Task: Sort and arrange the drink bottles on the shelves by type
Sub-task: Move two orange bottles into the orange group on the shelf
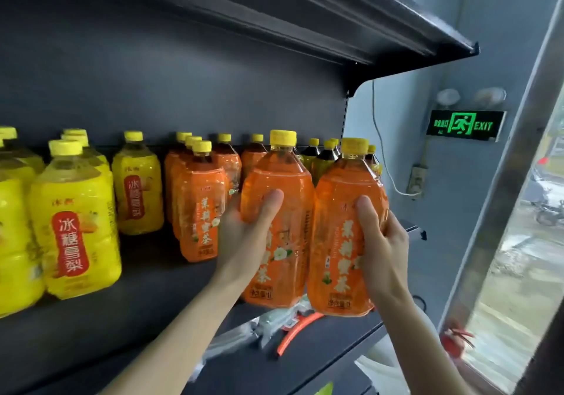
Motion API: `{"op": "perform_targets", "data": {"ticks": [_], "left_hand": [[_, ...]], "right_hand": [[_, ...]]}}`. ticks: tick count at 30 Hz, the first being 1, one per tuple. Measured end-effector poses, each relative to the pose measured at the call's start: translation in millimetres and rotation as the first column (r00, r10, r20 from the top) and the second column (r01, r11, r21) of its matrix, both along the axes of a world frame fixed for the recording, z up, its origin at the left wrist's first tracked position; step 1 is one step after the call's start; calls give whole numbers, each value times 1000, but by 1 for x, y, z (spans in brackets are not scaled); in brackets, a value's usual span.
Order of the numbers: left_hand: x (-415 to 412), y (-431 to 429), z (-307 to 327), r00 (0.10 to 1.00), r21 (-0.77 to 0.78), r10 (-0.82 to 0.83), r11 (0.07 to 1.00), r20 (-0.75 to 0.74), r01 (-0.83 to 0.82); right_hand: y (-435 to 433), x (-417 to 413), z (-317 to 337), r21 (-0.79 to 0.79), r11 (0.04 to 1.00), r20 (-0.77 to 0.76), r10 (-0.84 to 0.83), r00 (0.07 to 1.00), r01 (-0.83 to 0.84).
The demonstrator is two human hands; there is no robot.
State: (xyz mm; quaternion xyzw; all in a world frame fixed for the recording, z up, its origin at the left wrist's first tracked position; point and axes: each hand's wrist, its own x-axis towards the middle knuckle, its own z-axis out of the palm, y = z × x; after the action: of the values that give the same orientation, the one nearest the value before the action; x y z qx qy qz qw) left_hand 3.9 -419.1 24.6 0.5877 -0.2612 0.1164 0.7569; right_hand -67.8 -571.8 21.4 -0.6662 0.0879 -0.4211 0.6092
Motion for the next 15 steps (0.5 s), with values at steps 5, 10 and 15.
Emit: {"op": "perform_targets", "data": {"ticks": [5, 10, 15], "left_hand": [[24, -63, -11, 986, 9, 160, 987, -36, -160], [50, -94, -20, 950, 60, 307, 951, -50, -304], [83, -110, -21, 918, 86, 393, 918, -51, -388]], "right_hand": [[-71, 39, 1, -25, 993, -41, 118, 992, -119], [-105, 86, -8, 0, 973, -35, 231, 972, -232], [-121, 134, -15, 15, 943, -20, 333, 943, -332]]}}
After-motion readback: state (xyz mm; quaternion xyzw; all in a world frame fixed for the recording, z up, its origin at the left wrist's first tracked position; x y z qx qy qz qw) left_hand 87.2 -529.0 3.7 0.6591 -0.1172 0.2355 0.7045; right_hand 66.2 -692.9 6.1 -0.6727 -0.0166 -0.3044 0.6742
